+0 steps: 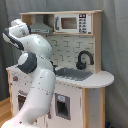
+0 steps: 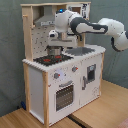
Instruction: Play with the kitchen
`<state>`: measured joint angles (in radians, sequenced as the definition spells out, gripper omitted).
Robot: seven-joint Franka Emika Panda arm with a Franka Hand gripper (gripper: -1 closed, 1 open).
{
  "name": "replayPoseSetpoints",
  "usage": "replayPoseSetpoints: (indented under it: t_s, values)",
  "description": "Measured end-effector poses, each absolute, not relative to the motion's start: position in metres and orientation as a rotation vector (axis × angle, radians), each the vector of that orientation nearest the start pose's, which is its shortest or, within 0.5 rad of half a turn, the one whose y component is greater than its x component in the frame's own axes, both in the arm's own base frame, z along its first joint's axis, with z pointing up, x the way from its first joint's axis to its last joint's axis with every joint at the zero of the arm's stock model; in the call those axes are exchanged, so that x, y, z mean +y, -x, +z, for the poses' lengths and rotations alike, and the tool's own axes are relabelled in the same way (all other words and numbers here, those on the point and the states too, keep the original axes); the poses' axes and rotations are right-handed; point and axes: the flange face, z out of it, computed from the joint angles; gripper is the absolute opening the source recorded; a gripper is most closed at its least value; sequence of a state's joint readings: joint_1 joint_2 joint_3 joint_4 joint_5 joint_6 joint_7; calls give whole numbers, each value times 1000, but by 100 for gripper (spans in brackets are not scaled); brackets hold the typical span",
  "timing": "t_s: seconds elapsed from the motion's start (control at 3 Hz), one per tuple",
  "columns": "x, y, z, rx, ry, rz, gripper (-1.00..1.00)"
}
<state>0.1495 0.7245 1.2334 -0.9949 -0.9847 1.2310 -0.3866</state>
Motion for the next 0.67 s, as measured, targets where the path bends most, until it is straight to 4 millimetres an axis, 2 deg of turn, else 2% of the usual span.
replayPoseSetpoints:
  t_s: [0.67]
  values:
    - [429, -479, 594, -2137, 2711, 247, -100]
